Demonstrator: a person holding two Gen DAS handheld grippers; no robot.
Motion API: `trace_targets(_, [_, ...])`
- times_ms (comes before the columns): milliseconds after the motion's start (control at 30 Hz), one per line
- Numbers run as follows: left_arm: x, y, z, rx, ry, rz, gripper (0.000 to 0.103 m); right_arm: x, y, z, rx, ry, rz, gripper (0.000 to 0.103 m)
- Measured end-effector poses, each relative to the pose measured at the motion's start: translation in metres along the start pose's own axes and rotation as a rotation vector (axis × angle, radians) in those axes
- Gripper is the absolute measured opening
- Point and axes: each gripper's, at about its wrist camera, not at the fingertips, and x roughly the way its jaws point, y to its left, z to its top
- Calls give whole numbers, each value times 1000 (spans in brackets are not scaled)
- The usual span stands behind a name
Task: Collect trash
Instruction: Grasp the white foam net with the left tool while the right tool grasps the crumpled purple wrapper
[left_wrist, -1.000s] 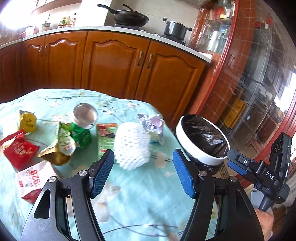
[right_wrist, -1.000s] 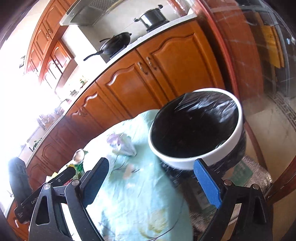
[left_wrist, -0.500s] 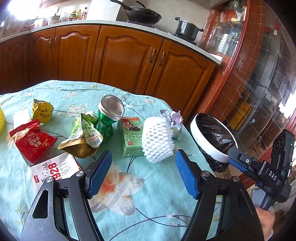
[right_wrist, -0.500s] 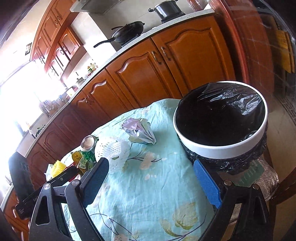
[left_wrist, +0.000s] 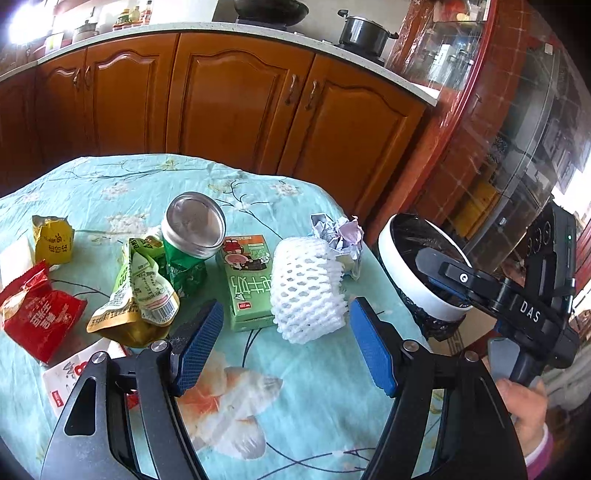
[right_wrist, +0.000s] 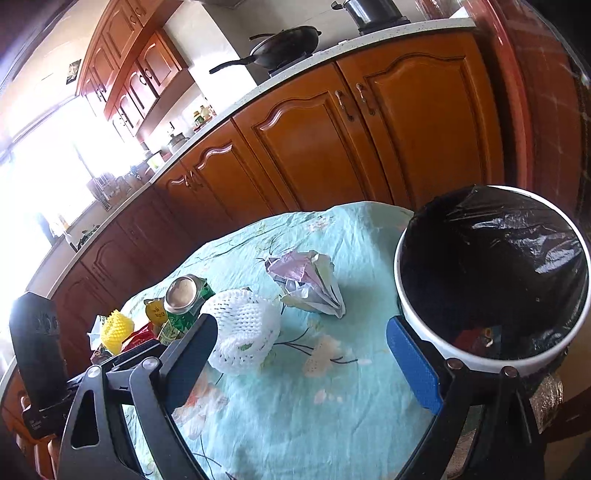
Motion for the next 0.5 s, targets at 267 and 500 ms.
trace_targets(267, [28, -2, 13, 24, 33, 39, 59, 58, -8, 21, -22, 108, -6, 69])
trace_targets(500, [41, -3, 12, 43, 71, 14, 19, 84, -10, 23, -46, 135, -48, 51])
